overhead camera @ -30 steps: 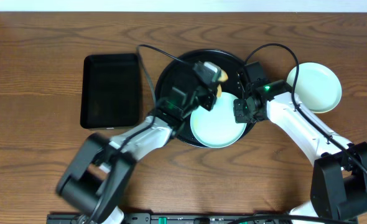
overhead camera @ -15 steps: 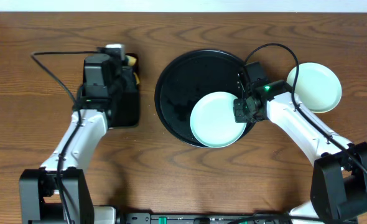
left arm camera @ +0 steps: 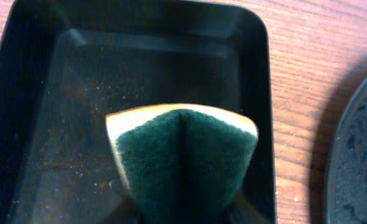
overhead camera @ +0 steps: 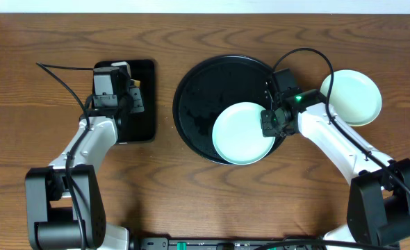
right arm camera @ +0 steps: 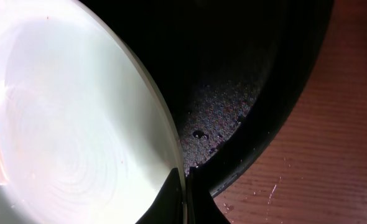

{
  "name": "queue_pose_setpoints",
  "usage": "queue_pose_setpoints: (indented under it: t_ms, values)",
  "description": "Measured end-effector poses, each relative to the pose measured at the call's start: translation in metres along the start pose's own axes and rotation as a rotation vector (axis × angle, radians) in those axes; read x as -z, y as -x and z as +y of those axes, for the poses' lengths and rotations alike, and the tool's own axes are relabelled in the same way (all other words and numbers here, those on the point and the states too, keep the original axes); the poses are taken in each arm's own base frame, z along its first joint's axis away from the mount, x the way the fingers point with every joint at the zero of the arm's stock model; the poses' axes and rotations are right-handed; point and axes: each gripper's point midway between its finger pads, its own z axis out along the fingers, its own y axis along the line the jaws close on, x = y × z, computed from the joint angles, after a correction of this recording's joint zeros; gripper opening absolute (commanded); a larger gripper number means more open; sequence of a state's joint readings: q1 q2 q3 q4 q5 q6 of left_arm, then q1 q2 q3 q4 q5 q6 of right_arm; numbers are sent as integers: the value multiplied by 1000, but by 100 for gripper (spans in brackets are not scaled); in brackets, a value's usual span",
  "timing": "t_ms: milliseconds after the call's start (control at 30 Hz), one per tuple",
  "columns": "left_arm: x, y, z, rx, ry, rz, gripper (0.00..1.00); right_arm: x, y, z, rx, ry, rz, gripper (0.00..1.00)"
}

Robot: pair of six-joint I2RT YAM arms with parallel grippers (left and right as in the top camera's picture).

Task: Clean dirty plates on tray and stack at the side
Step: 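Return the sponge with the left gripper to the black tray, then lift the light-blue plate with the right gripper and stack it on the pile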

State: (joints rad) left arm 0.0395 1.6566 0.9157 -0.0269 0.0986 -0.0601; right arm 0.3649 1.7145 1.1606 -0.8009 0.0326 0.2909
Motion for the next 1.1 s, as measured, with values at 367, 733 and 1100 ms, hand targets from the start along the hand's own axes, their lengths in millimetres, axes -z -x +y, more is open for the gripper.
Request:
queue_pose_setpoints:
  t_ms: [367, 733, 1100]
  values:
    - [0, 1, 1, -8, 6, -5, 82, 111, 81, -7, 30, -85, -346, 1]
    - [0, 1, 1, -9, 8, -5, 83, 209, 58, 30, 315, -659, -660, 1]
    - [0, 1, 1, -9, 8, -5, 84, 188, 46, 76, 445, -917, -755, 1]
